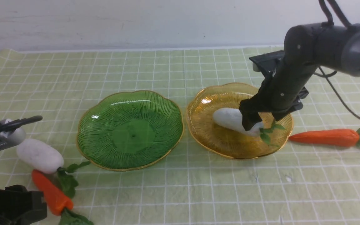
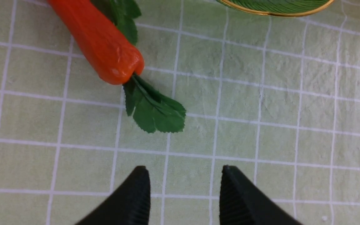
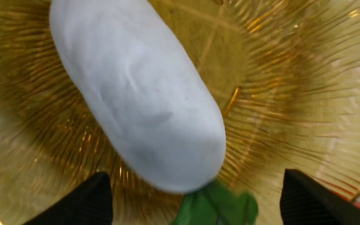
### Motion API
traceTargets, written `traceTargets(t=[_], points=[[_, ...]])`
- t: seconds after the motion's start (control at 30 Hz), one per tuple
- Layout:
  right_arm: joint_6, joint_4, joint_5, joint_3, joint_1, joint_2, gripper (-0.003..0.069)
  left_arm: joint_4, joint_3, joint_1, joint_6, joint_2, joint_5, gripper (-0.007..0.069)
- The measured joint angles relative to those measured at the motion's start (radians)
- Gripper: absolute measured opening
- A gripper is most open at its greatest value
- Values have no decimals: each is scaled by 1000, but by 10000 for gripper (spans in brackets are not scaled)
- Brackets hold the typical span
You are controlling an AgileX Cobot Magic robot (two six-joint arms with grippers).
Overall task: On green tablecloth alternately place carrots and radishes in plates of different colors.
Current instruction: 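Place the white radish on the plate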
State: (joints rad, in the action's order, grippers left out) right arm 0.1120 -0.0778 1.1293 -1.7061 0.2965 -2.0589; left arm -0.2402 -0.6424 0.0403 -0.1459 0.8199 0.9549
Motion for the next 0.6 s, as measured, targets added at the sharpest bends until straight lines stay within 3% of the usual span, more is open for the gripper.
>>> traceTargets(t=[0.07,0.23,0.6], points=[[0,5,53,-36,0,0,657,0,0,0,0,0,-6,286],[0,29,95,-170,0,10,541,0,0,0,0,0,-20,286],[-23,85,109,-16,0,245,95,0,30,0,0,0,-38,286]])
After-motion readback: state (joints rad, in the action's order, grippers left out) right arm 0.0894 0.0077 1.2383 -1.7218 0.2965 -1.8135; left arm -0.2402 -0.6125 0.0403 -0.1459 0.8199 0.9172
